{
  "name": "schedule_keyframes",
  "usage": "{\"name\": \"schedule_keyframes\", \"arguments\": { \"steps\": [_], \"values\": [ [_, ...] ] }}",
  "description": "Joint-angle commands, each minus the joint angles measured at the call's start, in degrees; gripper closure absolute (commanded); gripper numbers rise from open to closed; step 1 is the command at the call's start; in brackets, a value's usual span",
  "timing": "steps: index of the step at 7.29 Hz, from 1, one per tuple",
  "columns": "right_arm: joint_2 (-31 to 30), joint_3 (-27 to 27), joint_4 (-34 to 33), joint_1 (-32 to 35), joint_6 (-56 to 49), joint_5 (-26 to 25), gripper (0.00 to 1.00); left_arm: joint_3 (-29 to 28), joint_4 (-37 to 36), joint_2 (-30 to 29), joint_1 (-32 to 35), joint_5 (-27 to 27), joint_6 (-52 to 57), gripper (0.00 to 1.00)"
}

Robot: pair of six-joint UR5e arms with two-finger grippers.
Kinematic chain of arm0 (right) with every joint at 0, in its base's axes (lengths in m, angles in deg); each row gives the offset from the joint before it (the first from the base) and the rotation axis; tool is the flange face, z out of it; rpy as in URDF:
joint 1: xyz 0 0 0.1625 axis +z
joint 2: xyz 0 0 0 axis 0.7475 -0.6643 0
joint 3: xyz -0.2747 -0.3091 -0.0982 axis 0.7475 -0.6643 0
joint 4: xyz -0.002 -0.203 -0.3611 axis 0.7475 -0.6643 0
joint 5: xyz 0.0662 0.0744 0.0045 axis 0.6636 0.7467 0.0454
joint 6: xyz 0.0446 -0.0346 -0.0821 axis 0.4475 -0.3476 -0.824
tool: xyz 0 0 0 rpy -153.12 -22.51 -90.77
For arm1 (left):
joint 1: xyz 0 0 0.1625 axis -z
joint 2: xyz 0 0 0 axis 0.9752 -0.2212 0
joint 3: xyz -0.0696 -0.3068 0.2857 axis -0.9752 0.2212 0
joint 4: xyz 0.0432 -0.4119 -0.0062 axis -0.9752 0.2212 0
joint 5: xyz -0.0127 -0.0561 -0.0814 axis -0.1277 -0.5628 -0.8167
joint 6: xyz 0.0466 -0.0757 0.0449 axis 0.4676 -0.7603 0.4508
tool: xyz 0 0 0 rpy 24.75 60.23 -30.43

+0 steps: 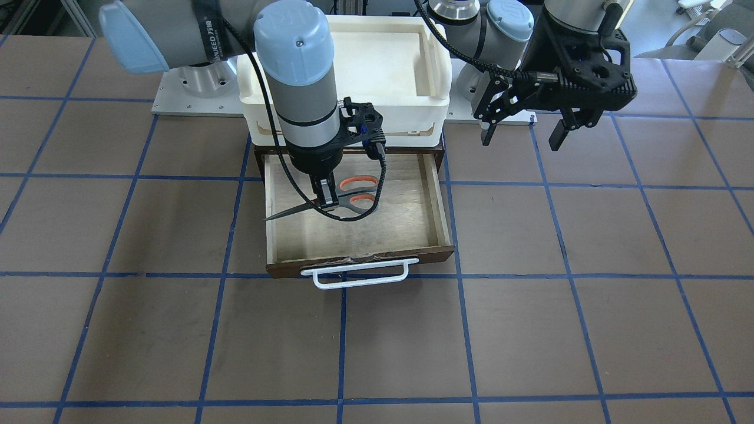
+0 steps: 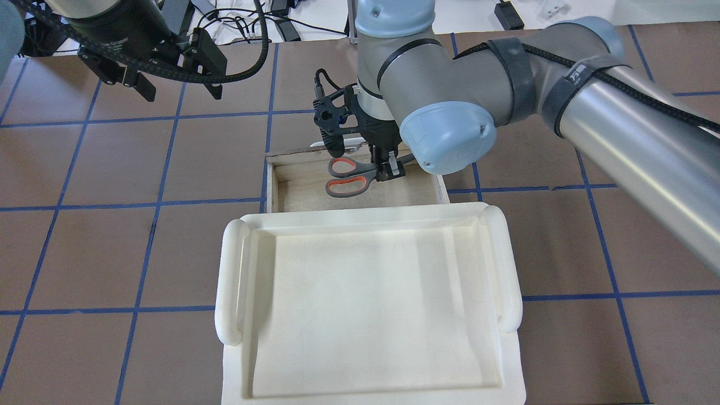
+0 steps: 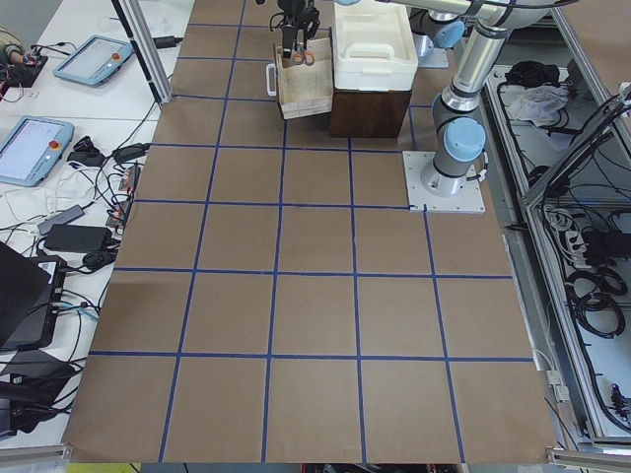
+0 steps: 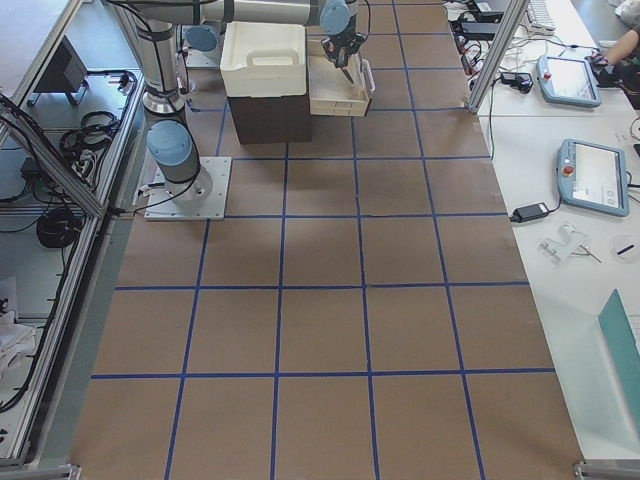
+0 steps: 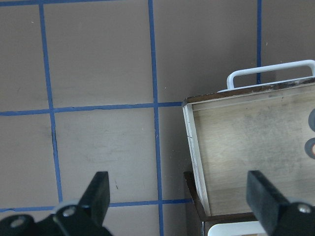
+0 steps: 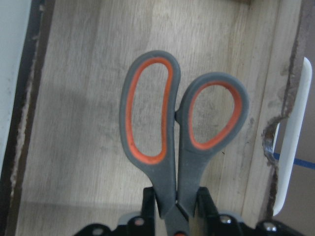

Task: Put scissors in drawer and close it
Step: 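Carry the scissors with the right gripper over the open drawer and lower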

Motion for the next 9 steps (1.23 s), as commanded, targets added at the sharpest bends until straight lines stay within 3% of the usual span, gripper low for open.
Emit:
{"name": "schedule_keyframes", "arguments": {
  "steps": [1,9],
  "values": [
    [1.88,0.04,-0.48,1.31,2.09,3.04,1.0,0.0,0.04,0.03,0.01,0.0,-0.01,0.0],
    [6.63,-0.31,-1.71,2.02,4.38,3.22,1.0,0.0,0.04,0.03,0.1,-0.09,-0.1,0.0]
  ]
}}
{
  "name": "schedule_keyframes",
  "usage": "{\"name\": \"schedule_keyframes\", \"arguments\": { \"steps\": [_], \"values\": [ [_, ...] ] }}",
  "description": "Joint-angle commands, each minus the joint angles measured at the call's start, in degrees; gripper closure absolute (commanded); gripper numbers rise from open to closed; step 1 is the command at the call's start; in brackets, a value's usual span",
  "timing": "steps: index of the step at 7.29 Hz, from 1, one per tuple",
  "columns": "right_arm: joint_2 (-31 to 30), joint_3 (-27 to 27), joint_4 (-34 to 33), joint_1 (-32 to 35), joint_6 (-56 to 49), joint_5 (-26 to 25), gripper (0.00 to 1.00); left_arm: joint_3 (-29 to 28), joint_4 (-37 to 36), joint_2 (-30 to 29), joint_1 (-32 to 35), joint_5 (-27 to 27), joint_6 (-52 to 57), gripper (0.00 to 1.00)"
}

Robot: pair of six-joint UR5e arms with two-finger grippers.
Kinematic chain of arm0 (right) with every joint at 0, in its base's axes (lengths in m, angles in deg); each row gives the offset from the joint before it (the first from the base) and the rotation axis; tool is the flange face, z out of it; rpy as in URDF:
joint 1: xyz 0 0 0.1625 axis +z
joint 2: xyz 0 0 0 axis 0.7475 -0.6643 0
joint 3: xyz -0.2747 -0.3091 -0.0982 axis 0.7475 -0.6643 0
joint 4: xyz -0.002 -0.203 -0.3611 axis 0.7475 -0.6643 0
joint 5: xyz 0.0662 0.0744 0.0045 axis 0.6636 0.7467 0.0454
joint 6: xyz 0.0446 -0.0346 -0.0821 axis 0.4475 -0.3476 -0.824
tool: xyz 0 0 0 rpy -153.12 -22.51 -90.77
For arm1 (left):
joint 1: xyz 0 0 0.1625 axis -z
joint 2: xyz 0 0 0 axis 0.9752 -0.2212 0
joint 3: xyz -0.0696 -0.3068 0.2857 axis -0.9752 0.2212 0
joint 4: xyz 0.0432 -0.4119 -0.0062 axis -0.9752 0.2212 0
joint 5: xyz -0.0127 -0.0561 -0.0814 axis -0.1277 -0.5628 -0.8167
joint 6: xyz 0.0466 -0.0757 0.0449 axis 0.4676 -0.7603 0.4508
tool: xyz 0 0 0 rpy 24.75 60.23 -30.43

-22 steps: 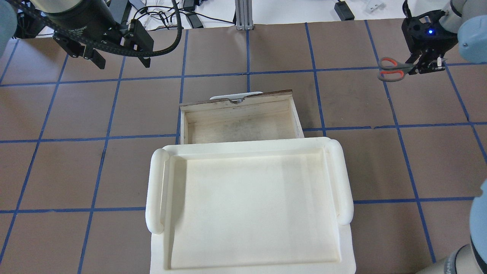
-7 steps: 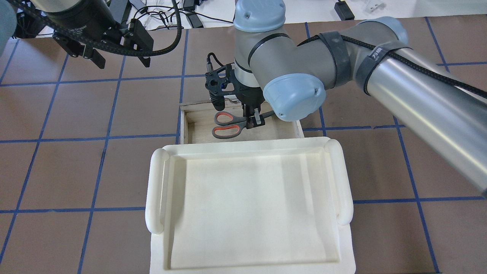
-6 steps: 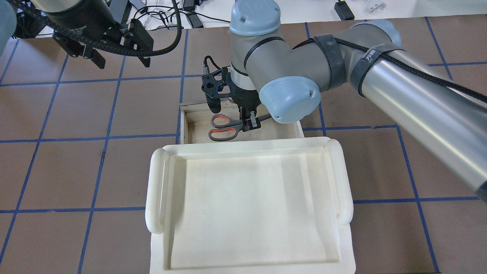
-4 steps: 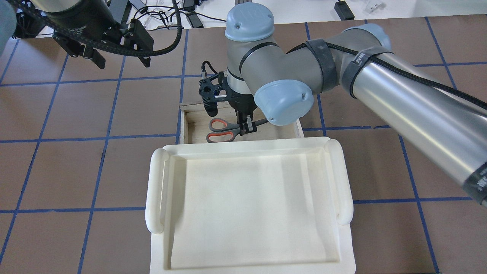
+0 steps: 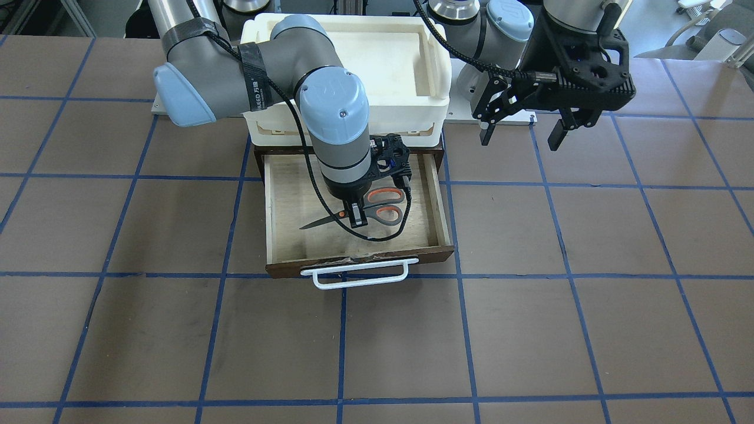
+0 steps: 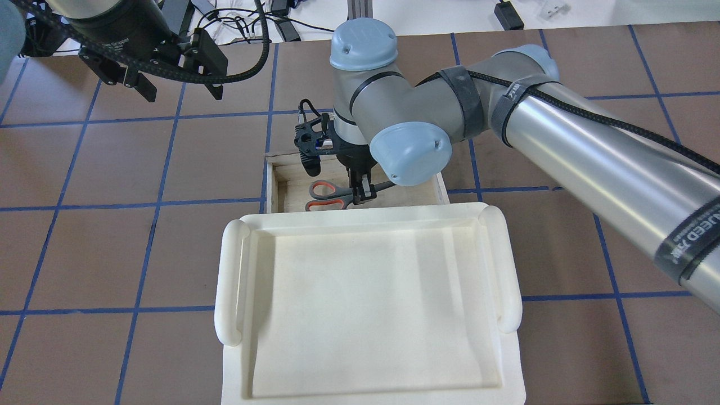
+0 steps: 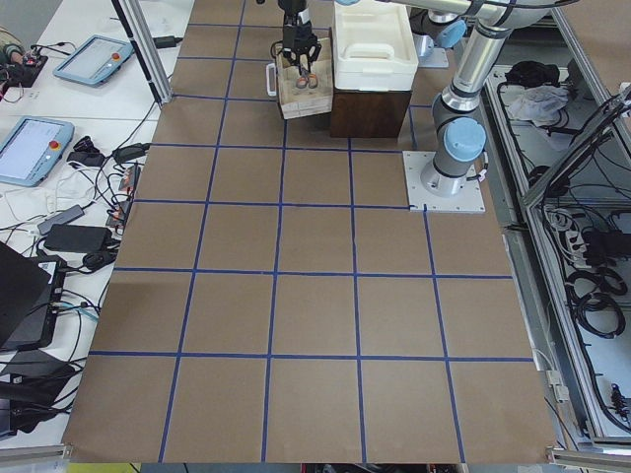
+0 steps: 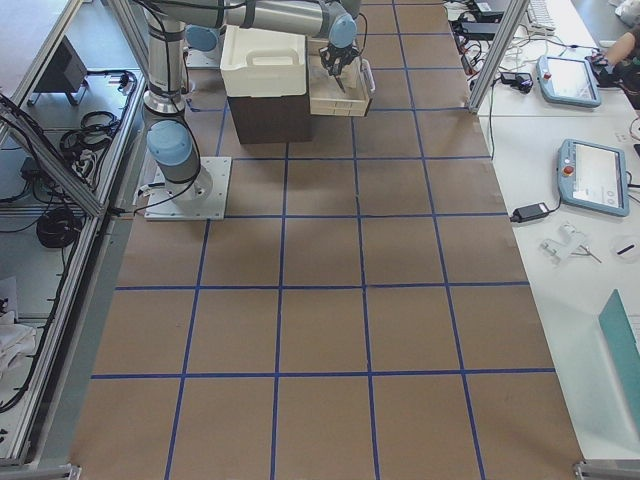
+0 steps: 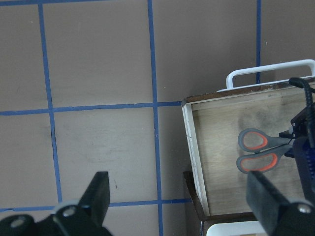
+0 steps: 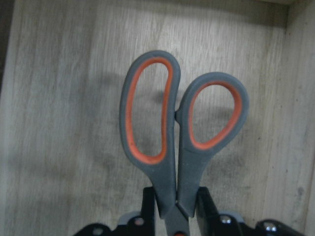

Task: Put scissors in drawer and close it
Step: 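Open the right gripper to drop the scissors and raise it away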

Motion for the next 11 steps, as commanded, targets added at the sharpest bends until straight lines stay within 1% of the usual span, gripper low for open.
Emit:
{"name": "schedule_keyframes", "arguments": {
  "steps": [1,2,4,5,6,7,8,9,10,11],
  "values": [
    [0.39,0.0,-0.09,0.01,2.67,0.04,0.68,0.0,0.0,-0.05,0.0,-0.03,0.0,0.0],
    [0.48,0.0,-0.09,0.01,4.87,0.13,0.42,0.0,0.0,-0.05,0.0,-0.03,0.0,0.0],
    [-0.13,-0.35,-0.01,-0.16,10.13,0.13,0.0,0.0,-0.09,-0.4,0.09,-0.12,-0.18,0.0],
    [-1.44,-0.44,-0.01,-0.34,14.78,-0.04,0.0,0.09,-0.09,-0.31,0.09,-0.12,-0.26,0.0],
    [-4.76,-0.44,-0.09,-1.65,21.01,-0.57,0.0,0.0,-0.09,-0.4,0.09,-0.12,-0.18,0.0],
    [-7.23,-0.44,0.25,-3.92,30.55,-0.57,0.0,0.09,-0.09,-0.66,0.09,-0.03,-0.26,0.0],
    [-10.3,-0.44,0.17,-6.29,41.96,-0.49,0.0,0.09,0.0,-0.93,0.61,0.67,-0.26,0.0],
    [-12.6,-0.35,-0.09,-8.84,54.69,-1.36,0.0,0.09,-0.09,-1.54,1.23,0.15,-1.92,0.0],
    [-13.31,-0.35,0.43,-12.61,64.56,-1.54,0.0,0.09,-0.44,-3.02,2.89,0.23,-4.81,0.0],
    [-13.41,-0.35,1.04,-16.47,67.36,-2.06,0.0,0.09,-3.22,-5.56,4.82,0.76,-6.84,0.0]
  ]
}}
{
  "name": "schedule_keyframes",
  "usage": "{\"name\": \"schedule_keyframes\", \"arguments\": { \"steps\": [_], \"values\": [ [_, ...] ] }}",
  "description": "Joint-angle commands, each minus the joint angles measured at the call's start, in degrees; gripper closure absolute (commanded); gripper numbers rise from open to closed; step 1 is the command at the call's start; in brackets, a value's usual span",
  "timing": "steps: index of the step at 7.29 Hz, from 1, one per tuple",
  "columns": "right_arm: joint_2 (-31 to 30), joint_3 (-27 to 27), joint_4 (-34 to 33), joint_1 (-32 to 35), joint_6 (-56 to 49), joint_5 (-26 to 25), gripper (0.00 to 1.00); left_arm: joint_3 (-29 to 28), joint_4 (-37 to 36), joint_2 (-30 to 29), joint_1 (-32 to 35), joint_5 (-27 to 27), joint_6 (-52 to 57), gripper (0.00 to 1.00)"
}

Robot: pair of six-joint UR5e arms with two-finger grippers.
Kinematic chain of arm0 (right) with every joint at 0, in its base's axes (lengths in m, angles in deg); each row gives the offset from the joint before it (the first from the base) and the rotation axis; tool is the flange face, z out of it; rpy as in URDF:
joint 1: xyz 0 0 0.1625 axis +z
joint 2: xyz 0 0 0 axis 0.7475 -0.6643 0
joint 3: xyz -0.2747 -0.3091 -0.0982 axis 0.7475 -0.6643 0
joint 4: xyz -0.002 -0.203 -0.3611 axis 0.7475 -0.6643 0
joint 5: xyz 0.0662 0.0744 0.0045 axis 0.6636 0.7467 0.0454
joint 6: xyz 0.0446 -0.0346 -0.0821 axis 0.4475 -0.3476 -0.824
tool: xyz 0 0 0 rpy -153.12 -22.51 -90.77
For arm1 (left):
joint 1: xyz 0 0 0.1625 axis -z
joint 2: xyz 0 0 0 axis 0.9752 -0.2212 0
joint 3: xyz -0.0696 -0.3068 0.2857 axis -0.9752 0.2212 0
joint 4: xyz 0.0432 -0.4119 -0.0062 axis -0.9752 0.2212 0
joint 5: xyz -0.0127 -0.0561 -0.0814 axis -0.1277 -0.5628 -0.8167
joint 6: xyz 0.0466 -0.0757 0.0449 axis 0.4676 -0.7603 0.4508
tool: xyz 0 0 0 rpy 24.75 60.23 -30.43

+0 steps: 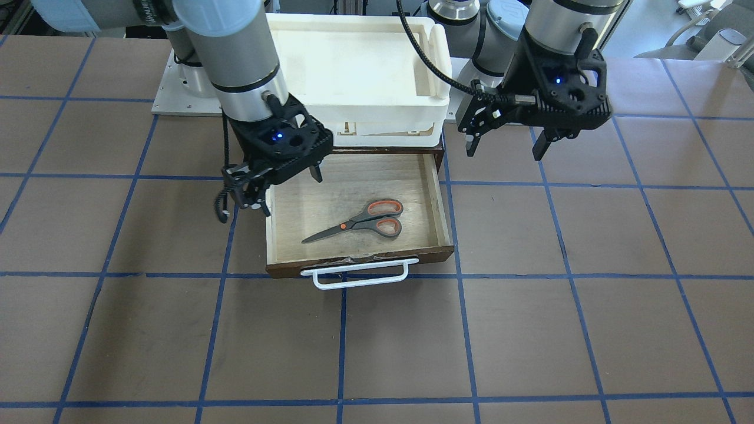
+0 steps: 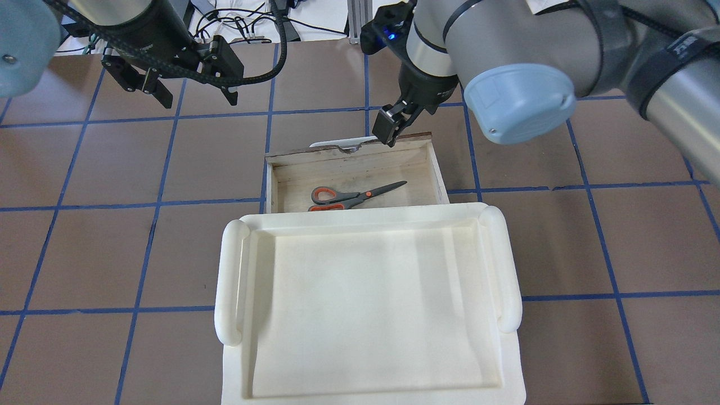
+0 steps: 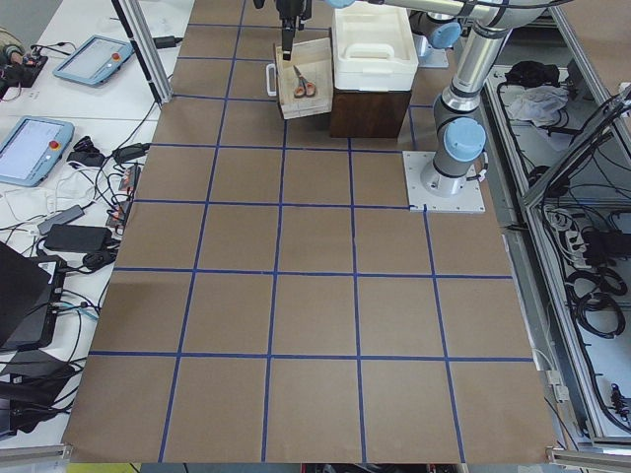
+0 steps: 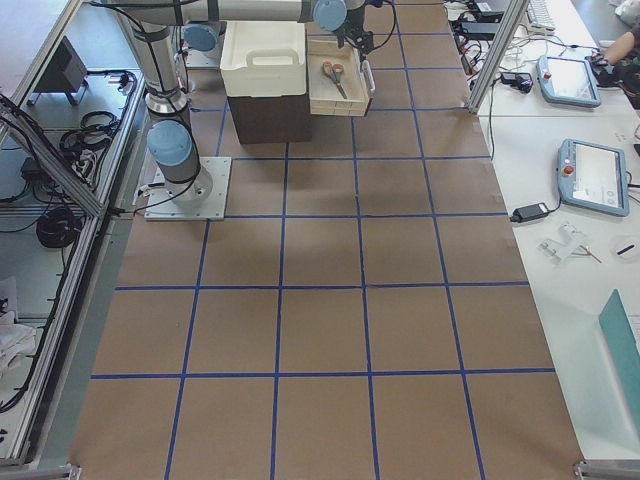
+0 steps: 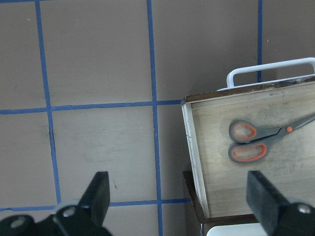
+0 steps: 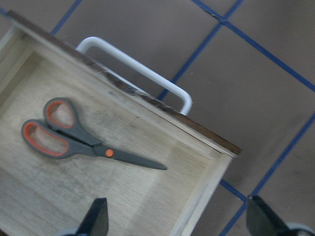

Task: Put scissors in drawer and close it
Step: 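Open the right gripper to drop the scissors and raise it away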

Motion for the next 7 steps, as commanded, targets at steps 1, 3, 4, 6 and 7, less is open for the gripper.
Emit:
{"name": "schedule_keyframes", "arguments": {
  "steps": [1,3,4,6,7],
  "values": [
    [-1.65,0.01,2.46,-8.04,7.99,-3.19,0.0,-0.09,-6.02,-4.66,4.69,0.48,-4.43,0.0],
    [-4.37,0.1,6.32,-13.41,11.84,-3.48,0.0,-0.44,-12.35,-10.98,8.48,0.48,-9.53,0.0],
    [-5.34,0.36,7.74,-14.04,11.94,-3.66,0.0,-0.96,-15.43,-13.79,9.63,0.49,-10.94,0.0],
    [-8.32,1.59,8.45,-13.96,11.85,-3.31,0.0,-2.63,-20.01,-19.6,11.57,0.49,-14.18,0.0],
    [-8.86,2.47,8.28,-13.87,11.85,-2.7,0.0,-4.55,-20.03,-21.8,11.84,0.4,-15.16,0.0]
  ]
}}
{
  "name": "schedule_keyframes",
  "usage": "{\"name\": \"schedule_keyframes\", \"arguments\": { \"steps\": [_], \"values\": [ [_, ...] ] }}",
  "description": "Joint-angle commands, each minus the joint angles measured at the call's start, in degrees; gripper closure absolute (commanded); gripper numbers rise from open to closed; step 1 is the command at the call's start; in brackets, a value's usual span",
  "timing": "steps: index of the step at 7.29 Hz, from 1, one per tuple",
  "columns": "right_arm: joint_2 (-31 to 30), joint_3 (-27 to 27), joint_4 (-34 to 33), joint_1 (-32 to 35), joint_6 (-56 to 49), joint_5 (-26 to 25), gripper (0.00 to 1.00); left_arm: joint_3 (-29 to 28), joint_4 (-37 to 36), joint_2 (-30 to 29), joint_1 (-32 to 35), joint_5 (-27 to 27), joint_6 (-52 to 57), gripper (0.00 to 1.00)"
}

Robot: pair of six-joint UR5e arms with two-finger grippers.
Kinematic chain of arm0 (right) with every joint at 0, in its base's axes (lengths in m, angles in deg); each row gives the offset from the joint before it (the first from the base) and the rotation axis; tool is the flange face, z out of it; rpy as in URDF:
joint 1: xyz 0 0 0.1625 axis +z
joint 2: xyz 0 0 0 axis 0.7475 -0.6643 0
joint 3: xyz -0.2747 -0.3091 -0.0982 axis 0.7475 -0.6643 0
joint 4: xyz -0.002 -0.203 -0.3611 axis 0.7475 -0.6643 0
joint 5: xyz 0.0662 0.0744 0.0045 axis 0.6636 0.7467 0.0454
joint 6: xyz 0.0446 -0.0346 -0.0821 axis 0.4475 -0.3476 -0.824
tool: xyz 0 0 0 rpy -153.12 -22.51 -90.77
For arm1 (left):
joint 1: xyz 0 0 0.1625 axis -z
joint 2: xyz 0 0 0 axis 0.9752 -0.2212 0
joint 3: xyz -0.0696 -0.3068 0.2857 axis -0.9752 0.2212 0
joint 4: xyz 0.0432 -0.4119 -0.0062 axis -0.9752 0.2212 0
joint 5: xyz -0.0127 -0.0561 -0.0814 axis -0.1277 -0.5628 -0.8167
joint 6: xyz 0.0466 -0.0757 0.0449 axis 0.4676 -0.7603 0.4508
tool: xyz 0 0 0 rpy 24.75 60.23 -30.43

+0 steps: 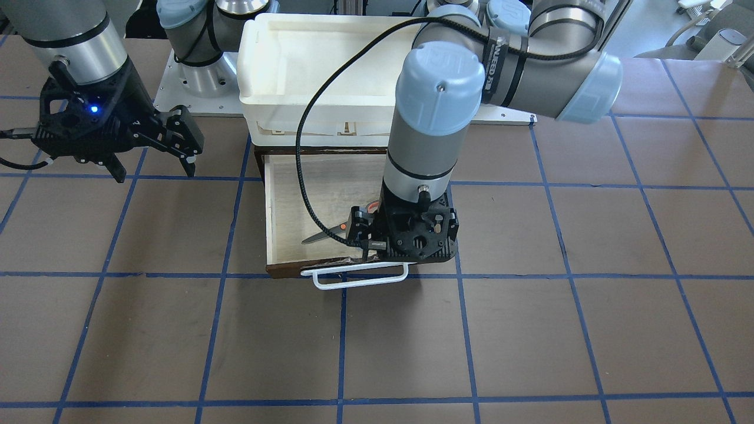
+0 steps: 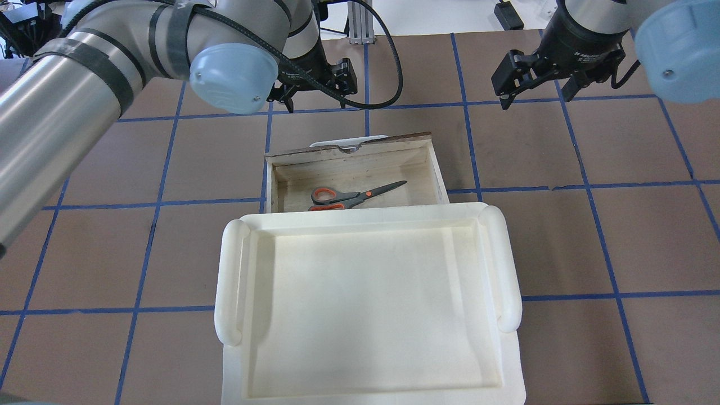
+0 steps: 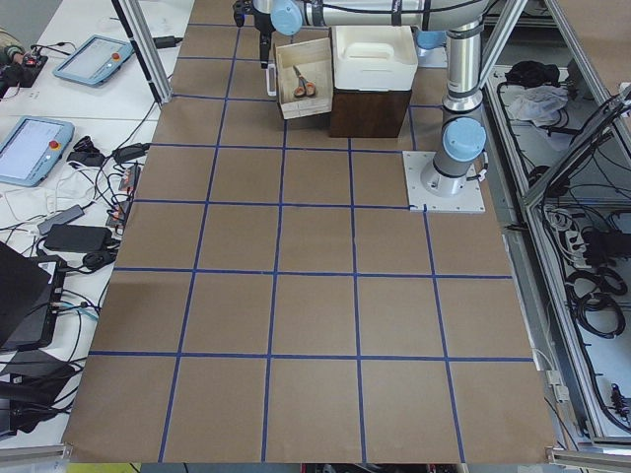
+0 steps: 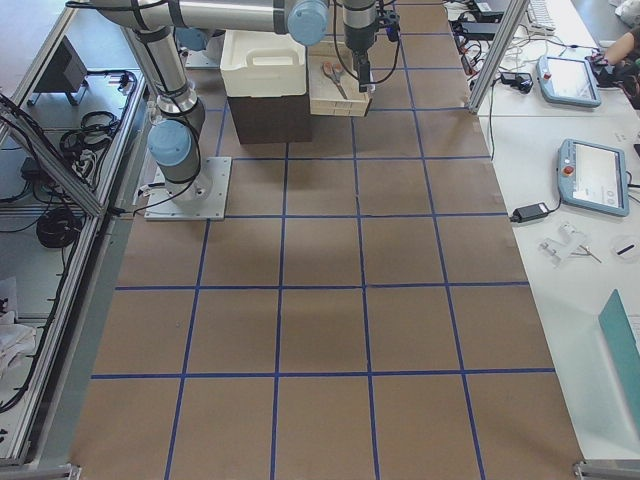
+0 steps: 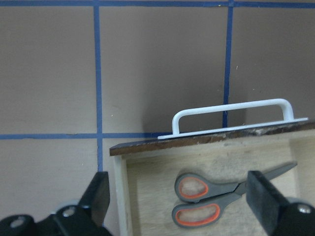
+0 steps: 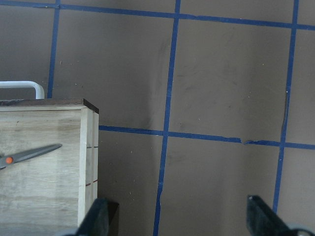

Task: Put scissors in drawer and close it
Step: 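Reach the left gripper to the drawer's white handle and lower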

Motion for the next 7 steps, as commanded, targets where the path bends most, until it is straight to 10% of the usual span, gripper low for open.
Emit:
{"name": "schedule_keyframes", "arguments": {
  "steps": [1,7],
  "values": [
    [-1.7,1.5,0.08,0.39,0.03,0.87,0.0,-4.1,-1.3,-5.58,0.65,0.1,-1.69,0.01],
    [-2.68,1.94,2.37,0.66,0.03,0.7,0.0,-7.28,-1.12,-16.22,0.91,0.29,-7.39,0.04]
  ]
}}
